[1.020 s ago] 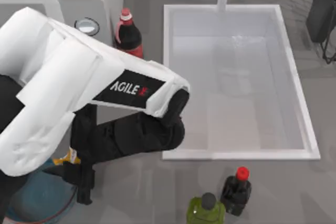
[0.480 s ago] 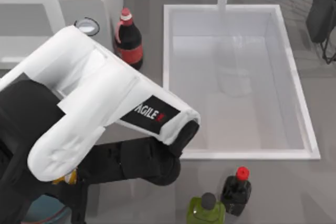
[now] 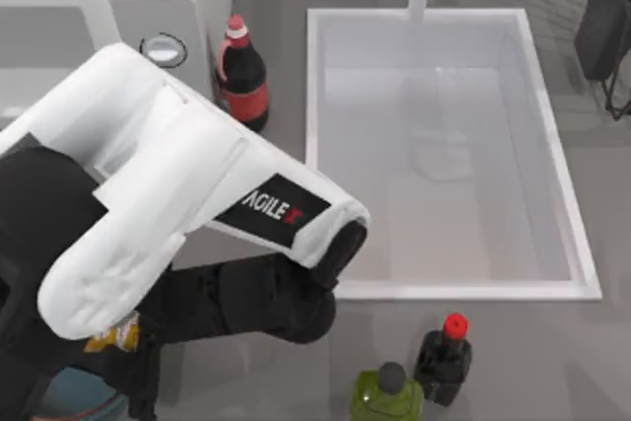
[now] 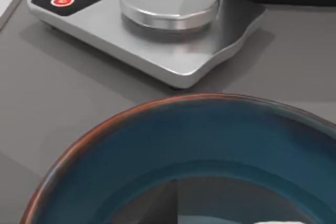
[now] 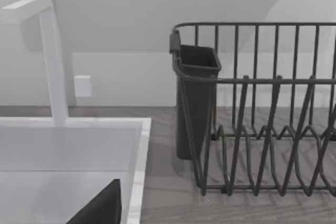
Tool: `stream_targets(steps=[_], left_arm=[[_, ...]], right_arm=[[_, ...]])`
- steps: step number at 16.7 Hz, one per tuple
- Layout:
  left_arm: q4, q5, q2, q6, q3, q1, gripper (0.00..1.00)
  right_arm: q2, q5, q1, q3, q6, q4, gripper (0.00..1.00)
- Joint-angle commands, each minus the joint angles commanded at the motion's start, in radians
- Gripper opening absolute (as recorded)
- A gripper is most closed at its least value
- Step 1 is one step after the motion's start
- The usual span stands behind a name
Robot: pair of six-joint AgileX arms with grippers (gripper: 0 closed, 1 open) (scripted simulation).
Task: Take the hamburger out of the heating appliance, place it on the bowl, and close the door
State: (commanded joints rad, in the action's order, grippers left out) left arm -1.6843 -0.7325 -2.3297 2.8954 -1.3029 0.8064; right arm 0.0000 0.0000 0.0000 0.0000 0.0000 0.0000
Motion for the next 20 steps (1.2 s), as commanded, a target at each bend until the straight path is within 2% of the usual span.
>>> stream_targets(steps=[10, 20], left_arm=[[0.093, -0.043, 0.034, -0.032, 0.073, -0.052, 0.0], [0.134, -0.06, -0.028, -0.036, 0.139, -0.071, 0.0]], right_arm=[[0.0, 0.0, 0.0, 0.0, 0.0, 0.0, 1.0], [0.0, 0.0, 0.0, 0.0, 0.0, 0.0, 1.0]])
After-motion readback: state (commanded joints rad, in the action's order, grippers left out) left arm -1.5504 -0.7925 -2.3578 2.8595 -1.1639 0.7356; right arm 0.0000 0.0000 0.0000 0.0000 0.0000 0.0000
